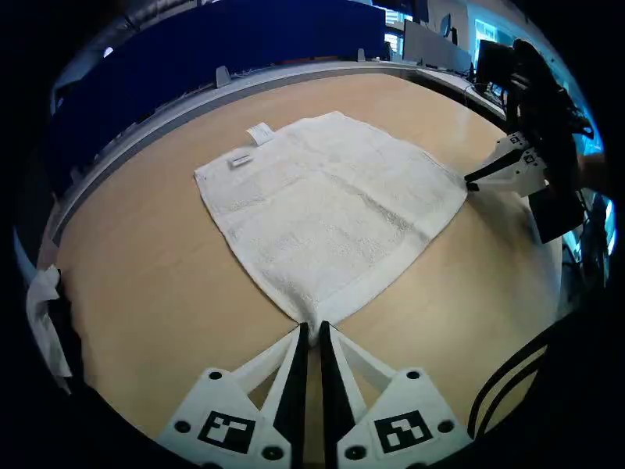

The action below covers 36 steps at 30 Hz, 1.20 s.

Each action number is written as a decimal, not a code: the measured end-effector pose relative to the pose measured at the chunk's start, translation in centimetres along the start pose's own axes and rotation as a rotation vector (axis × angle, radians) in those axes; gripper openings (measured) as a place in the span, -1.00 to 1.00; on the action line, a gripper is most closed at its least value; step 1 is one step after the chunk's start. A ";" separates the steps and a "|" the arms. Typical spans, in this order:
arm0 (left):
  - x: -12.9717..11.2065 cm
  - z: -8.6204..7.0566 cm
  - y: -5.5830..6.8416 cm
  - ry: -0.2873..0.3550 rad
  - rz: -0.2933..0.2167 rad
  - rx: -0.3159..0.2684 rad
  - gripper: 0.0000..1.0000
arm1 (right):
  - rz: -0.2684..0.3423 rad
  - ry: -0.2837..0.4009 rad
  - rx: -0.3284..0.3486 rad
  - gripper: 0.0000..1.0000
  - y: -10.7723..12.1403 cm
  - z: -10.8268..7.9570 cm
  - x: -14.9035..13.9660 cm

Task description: Fold towel

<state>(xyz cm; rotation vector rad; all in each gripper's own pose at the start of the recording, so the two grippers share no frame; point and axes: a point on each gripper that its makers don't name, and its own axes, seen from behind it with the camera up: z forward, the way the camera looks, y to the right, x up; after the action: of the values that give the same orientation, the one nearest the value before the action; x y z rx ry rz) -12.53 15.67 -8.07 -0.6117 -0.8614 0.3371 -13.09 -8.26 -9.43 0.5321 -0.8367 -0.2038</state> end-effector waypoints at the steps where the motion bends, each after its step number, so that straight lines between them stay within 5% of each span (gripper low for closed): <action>1: 0.0 0.0 0.0 -0.001 0.000 -0.002 -0.79 | 0.000 0.000 -0.001 -0.84 0.0 0.0 0.0; 19: 0.3 -0.2 -0.1 0.000 0.005 -0.007 -0.80 | -0.011 0.004 0.012 -0.89 -0.4 -0.4 0.6; 36: 2.9 -2.8 0.3 0.028 0.013 -0.016 -0.80 | -0.008 0.074 0.004 -0.90 -0.1 -3.9 4.6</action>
<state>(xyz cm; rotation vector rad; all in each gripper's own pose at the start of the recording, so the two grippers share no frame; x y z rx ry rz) -8.58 16.33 -7.92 -0.6352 -0.8347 0.3330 -7.10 -8.65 -8.64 0.5439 -0.7633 -0.1881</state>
